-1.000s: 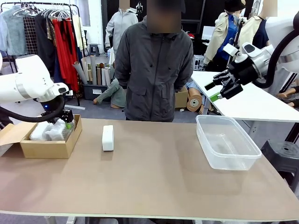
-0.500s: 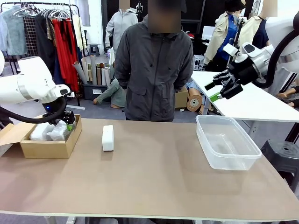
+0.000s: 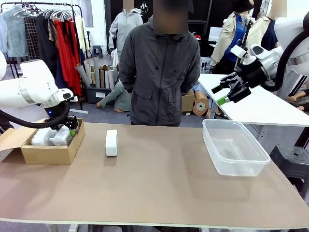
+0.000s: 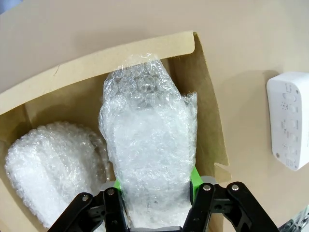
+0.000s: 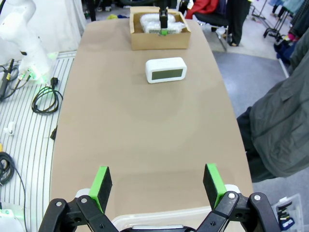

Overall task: Separate and place wrapped and unwrapped clocks.
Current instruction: If the picked Digital clock is wrapped, place it in the Package Box ; if not, place it in the Organizing box.

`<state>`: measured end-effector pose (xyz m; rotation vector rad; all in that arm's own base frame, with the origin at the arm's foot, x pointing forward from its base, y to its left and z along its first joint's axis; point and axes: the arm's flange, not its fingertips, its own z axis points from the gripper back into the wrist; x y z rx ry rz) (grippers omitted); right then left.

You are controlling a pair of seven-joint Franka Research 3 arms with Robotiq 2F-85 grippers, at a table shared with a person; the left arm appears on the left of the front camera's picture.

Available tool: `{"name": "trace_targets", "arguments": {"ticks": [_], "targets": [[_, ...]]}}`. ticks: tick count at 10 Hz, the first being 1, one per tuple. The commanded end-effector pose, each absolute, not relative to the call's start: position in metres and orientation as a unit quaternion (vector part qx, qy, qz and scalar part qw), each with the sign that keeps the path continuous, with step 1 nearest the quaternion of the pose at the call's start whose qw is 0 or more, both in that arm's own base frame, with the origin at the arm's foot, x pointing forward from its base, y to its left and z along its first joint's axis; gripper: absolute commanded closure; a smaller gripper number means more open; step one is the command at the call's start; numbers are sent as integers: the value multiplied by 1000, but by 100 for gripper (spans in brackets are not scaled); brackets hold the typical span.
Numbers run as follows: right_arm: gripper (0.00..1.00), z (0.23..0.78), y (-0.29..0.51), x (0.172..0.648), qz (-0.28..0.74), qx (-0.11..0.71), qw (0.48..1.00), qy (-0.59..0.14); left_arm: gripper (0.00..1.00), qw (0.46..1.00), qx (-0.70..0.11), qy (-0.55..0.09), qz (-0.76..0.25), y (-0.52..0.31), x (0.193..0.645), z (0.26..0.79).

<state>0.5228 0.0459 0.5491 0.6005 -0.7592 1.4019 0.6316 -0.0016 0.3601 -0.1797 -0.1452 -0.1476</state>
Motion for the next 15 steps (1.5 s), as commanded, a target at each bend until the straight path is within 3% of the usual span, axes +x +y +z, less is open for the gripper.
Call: {"name": "trace_targets", "arguments": {"ticks": [1, 4, 9, 15], "targets": [[0, 552, 47, 522, 621, 265, 657, -335, 100, 991, -93, -71, -72, 1, 634, 365], [0, 552, 47, 522, 621, 265, 657, -335, 96, 991, -94, -67, -72, 3, 633, 363], [0, 552, 47, 522, 621, 265, 657, -335, 1, 991, -92, -65, -73, 3, 631, 366], [0, 552, 47, 522, 621, 265, 657, -335, 0, 992, -61, -78, -79, -15, 621, 393]]}}
